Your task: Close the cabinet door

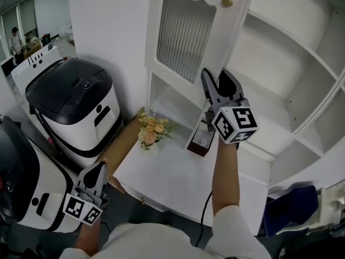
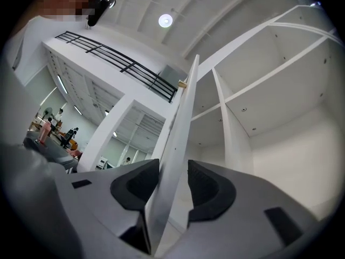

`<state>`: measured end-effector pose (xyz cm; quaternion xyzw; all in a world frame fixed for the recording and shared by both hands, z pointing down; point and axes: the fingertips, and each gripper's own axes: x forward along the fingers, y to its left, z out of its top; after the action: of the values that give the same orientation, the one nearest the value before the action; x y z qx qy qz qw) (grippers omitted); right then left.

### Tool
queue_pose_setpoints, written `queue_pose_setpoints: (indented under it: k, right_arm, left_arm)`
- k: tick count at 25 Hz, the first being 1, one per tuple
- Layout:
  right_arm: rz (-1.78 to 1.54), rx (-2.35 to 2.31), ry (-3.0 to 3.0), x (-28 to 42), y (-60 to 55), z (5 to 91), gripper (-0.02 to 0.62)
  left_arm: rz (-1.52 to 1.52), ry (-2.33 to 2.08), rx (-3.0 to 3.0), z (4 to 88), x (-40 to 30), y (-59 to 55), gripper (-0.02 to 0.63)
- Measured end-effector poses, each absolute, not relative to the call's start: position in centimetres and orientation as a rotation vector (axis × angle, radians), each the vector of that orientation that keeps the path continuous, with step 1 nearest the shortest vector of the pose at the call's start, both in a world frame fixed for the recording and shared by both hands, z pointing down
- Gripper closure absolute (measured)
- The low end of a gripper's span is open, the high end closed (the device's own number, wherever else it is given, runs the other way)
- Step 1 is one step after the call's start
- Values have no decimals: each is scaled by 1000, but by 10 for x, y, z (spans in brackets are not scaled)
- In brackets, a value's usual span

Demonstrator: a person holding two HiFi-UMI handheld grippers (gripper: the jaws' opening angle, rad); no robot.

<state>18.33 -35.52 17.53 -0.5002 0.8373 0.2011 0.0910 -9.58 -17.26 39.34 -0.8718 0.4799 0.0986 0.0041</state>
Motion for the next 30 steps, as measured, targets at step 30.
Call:
queue_pose_setpoints:
  k: [30]
  right_arm:
    - [557, -1695, 2361, 235, -387, 176, 293]
  left_arm:
    - [295, 1533, -2722, 395, -80, -179, 601]
